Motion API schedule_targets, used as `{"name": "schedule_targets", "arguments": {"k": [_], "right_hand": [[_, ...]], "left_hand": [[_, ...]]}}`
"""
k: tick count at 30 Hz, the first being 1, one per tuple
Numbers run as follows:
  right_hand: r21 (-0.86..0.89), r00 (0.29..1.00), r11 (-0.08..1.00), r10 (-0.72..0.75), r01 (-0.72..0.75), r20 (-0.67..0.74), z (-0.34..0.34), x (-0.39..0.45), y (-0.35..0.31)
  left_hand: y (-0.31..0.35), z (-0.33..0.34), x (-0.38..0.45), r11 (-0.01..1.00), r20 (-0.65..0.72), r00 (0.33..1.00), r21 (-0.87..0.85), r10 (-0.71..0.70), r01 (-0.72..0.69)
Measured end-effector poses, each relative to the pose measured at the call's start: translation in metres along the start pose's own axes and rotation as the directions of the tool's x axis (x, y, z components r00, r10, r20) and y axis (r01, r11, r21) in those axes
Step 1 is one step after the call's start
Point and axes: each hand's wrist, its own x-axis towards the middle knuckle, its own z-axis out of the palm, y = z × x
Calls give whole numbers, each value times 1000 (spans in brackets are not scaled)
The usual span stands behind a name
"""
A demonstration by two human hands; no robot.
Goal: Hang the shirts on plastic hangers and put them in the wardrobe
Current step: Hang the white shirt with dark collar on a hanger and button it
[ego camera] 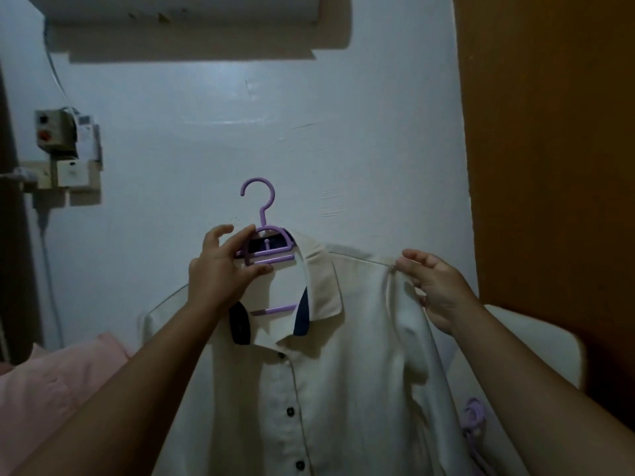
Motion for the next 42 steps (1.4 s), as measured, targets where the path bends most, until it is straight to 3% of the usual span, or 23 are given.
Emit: {"name": "schedule_targets", "arguments": {"k": [4, 9, 10, 12, 14, 17, 21, 24, 29, 35, 42], "right_hand": [[-87, 997, 994, 62, -67, -55, -13, 3, 0], [135, 986, 987, 109, -91, -129, -28, 14, 6], [72, 986, 994, 86, -76, -146, -30, 15, 9], [-225, 977, 974, -59, 11, -206, -31, 19, 18], [-537, 939, 828, -297, 161, -176, -22, 17, 23], [-716, 834, 547, -545, 433, 88, 6, 11, 25], [-793, 734, 144, -502, 591, 456, 51, -1, 30], [-813, 731, -7, -432, 583, 528, 69, 1, 40], [-813, 710, -22, -474, 582, 521, 79, 8, 49], [-749, 694, 136, -508, 649, 509, 92, 20, 53], [-737, 692, 158, -516, 657, 505, 112, 37, 37]], "left_hand": [[12, 6, -2, 1000, 16, 1000, -7, -13, 14], [20, 16, -3, 999, 41, 998, 31, -43, 42], [21, 18, -4, 998, 47, 998, 36, -43, 42], [23, 22, -7, 998, 50, 998, 56, -33, 30], [28, 26, -12, 997, 49, 999, 82, -16, 12], [35, 34, -19, 994, 44, 999, 107, 31, -35], [42, 43, -29, 979, 56, 996, 189, 70, -79], [42, 44, -32, 977, 93, 992, 188, 86, -102], [35, 34, -35, 986, 146, 985, 124, 96, -114], [30, 8, -31, 970, 172, 962, 80, 212, -228], [-24, -48, -47, 832, 166, 925, 404, 341, -379]]}}
